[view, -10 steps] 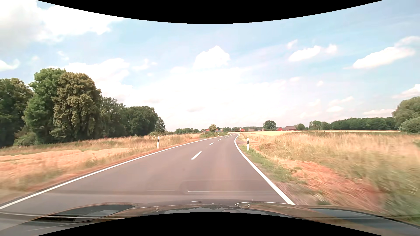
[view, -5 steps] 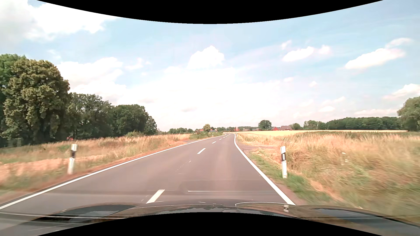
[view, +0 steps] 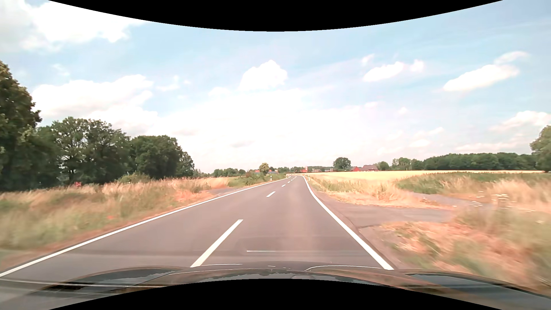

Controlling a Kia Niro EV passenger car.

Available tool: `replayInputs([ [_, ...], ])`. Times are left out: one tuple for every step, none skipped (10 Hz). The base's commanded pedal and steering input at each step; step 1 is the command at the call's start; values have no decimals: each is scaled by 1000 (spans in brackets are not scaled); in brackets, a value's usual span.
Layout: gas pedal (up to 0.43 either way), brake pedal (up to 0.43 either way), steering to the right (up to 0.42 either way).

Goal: Follow the waypoints while adhering to traffic rules and regulations

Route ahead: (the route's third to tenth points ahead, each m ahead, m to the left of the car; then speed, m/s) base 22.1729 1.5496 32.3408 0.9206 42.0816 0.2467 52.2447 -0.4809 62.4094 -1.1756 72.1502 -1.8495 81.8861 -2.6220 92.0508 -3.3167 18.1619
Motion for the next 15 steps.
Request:
replayInputs([
  [118,0,15],
  [118,0,17],
  [118,0,17],
  [118,0,15],
  [118,0,14],
  [118,0,15],
  [118,0,15],
  [118,0,15],
  [118,0,15],
  [118,0,14],
  [118,0,14],
  [118,0,10],
  [118,0,6],
  [118,0,5],
  [118,0,5],
])
